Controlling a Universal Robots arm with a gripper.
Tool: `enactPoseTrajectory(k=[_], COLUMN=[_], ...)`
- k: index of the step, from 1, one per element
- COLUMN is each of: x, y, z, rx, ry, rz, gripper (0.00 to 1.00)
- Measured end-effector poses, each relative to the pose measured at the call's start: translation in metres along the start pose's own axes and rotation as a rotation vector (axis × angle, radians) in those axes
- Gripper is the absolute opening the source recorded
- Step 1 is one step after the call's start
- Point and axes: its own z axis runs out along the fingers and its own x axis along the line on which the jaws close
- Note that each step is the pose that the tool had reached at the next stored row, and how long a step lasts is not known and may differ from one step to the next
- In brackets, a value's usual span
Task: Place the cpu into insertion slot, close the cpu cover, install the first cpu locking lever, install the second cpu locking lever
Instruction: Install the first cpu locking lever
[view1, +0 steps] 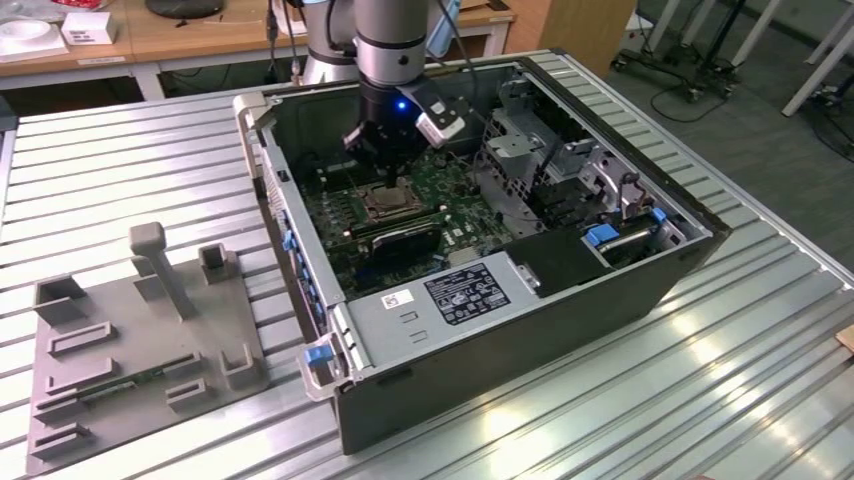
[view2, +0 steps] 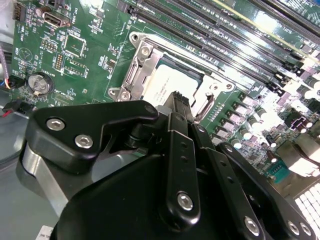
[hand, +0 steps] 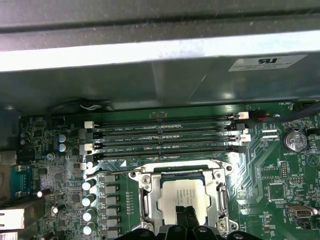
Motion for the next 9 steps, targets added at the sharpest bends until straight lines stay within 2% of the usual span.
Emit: enactPoseTrajectory(k=[7,9], x=[-0.0009,-0.001], y=[0.0007,0.0007], z=[-0.0166,-0.0187], rx=[-0.0002,-0.0002], ry=[-0.0001,-0.0001], rz=[0.0,0.0], gripper=[0.1,0.1])
